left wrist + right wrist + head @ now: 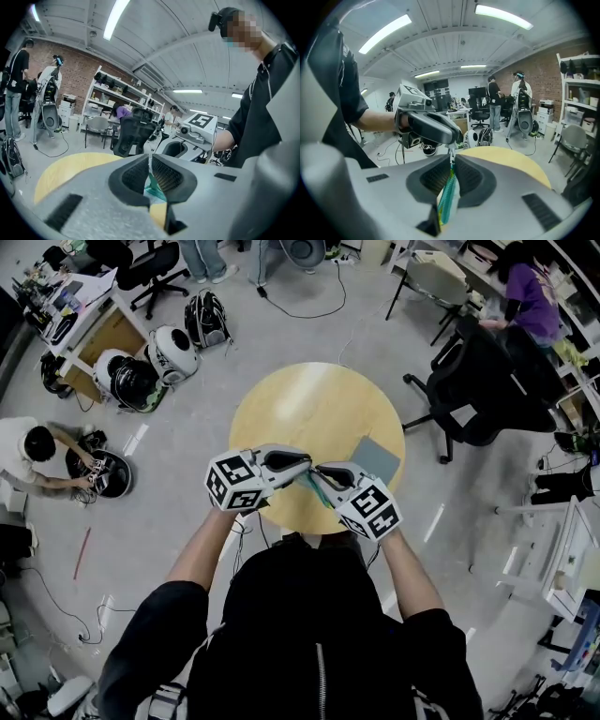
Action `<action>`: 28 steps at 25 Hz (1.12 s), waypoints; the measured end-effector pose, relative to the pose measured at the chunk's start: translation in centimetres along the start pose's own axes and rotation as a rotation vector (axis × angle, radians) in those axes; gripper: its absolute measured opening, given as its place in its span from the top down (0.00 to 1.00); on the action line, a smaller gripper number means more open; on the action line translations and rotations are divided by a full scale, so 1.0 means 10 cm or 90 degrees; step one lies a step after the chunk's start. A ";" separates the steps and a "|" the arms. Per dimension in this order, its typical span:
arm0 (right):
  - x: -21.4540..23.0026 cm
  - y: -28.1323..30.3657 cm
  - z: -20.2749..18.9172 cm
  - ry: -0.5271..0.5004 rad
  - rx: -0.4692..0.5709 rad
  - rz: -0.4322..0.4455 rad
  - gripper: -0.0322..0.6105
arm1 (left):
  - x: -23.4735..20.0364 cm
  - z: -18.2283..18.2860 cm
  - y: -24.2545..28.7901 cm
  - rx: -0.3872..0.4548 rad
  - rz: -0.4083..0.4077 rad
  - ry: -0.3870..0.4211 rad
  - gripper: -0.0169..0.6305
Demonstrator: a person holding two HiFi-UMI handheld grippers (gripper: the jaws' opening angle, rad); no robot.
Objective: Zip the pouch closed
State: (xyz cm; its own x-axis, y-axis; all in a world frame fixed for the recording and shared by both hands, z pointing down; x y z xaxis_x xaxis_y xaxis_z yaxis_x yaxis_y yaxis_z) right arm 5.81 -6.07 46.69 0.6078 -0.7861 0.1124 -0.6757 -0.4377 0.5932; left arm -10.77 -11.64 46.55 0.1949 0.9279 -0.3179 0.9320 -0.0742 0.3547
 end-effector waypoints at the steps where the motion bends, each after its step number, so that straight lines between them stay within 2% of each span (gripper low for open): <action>1: 0.00 0.00 0.00 0.000 0.001 -0.002 0.90 | 0.00 0.00 0.00 0.002 0.001 -0.002 0.93; 7: -0.01 0.02 -0.01 -0.017 0.007 -0.025 0.90 | -0.03 -0.01 -0.03 0.022 0.012 -0.012 0.93; 11: 0.00 0.02 -0.05 -0.017 0.002 -0.034 0.90 | -0.09 -0.01 -0.12 0.049 0.018 -0.035 0.94; 18: 0.00 0.04 -0.06 -0.023 -0.003 -0.035 0.90 | -0.10 -0.02 -0.13 0.042 0.027 -0.026 0.94; 24: -0.03 0.01 -0.13 -0.024 -0.016 -0.043 0.90 | -0.14 -0.01 -0.26 0.066 0.046 -0.040 0.94; 28: -0.03 0.00 -0.17 -0.024 -0.019 -0.041 0.90 | -0.14 -0.01 -0.27 0.053 0.047 -0.029 0.94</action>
State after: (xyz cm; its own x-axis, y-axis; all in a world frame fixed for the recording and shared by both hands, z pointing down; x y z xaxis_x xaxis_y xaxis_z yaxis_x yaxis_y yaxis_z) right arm 6.30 -5.12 47.99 0.6335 -0.7725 0.0432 -0.6225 -0.4757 0.6214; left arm -13.61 -12.68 46.09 0.2755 0.9014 -0.3341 0.9367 -0.1735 0.3042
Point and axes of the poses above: the fingertips, and each gripper's own axes: y forward along the fingers, x to its right, z out of its top, the point moved 10 cm from there along -y, backward along the fingers, and after that the axes turned 6 degrees about -x, right-handed, at the moved point
